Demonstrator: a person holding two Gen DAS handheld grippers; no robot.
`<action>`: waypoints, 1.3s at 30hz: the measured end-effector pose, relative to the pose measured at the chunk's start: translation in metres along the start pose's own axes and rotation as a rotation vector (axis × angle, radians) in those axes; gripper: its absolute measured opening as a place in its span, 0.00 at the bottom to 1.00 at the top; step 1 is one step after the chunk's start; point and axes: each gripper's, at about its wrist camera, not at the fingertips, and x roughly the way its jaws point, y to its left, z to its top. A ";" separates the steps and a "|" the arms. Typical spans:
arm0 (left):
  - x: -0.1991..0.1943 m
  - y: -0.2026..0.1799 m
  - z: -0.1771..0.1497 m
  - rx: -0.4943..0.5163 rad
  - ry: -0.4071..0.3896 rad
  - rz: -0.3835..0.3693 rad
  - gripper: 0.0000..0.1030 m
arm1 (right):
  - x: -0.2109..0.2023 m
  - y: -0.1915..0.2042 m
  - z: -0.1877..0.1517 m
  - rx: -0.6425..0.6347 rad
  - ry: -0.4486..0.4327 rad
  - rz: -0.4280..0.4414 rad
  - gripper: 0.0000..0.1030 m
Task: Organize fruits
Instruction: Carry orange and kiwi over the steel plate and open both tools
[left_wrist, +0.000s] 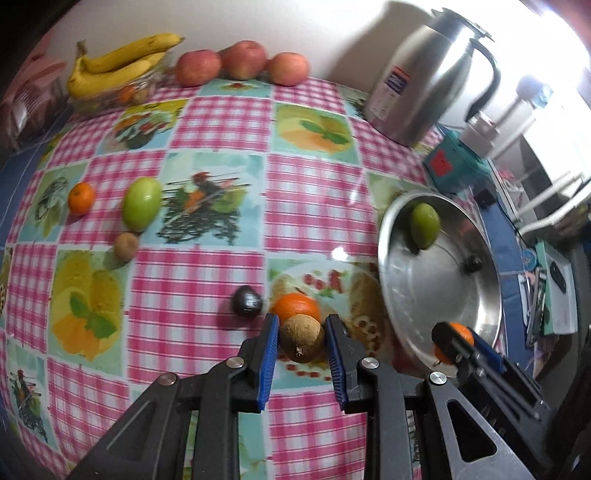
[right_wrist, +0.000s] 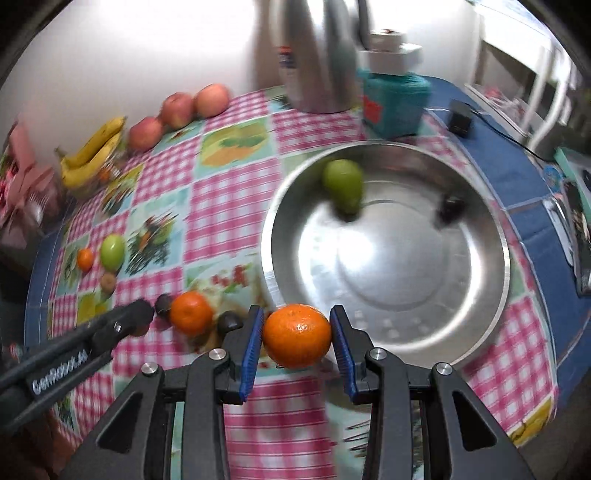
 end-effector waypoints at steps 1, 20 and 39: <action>0.001 -0.008 -0.001 0.017 0.002 0.000 0.27 | -0.001 -0.009 0.001 0.022 -0.004 -0.006 0.37; 0.024 -0.097 -0.009 0.270 -0.069 0.002 0.27 | -0.003 -0.082 0.006 0.208 -0.013 -0.046 0.38; 0.021 -0.102 -0.007 0.300 -0.128 0.002 0.28 | -0.008 -0.092 0.005 0.270 -0.038 -0.050 0.38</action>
